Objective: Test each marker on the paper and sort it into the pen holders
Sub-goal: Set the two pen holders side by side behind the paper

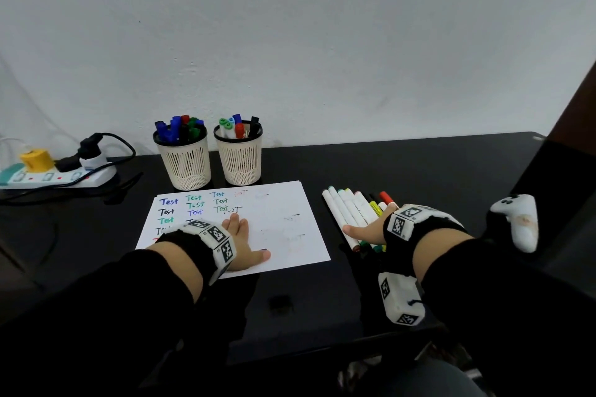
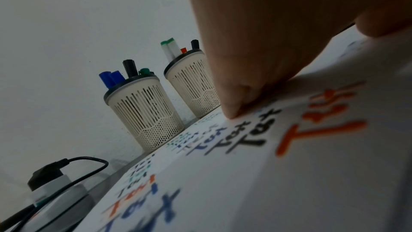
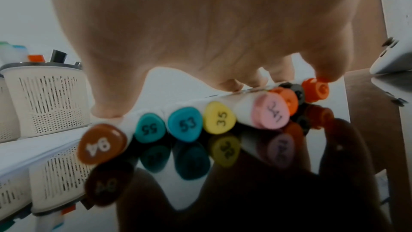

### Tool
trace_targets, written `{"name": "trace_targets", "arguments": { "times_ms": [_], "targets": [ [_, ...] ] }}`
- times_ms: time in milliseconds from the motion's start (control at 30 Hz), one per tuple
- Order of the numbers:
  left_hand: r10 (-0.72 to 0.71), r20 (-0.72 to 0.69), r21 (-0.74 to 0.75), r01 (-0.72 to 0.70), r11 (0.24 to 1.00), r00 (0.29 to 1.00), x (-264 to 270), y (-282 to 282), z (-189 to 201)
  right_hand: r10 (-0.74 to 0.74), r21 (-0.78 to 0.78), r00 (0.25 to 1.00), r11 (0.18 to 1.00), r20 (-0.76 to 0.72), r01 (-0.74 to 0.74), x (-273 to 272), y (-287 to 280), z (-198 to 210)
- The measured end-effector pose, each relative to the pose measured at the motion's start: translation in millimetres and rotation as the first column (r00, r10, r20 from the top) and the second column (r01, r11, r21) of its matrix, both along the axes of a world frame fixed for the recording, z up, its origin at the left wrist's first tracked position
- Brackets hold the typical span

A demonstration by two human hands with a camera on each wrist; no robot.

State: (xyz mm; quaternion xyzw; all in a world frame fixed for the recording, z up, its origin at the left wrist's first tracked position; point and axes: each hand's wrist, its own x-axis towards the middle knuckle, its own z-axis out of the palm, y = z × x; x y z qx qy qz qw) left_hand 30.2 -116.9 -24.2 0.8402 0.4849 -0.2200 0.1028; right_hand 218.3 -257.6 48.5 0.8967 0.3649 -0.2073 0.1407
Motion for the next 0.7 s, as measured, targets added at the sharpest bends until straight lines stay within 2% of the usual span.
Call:
{"name": "trace_targets", "arguments": {
  "times_ms": [333, 533, 700],
  "targets": [
    [-0.009, -0.014, -0.027, 0.008, 1.000, 1.000, -2, -1, 1, 0.071, 0.011, 0.995, 0.997, 0.069, -0.072, -4, 7, -7],
    [-0.017, -0.027, -0.041, 0.015, 0.999, 0.999, -3, -1, 3, 0.028, 0.010, 0.997, 1.000, 0.078, -0.029, -1, 19, -15],
    [-0.019, -0.027, -0.054, 0.018, 0.998, 0.999, -4, 0, 4, 0.116, 0.015, 0.991, 0.993, 0.060, -0.117, -1, 19, -6]
  ]
}}
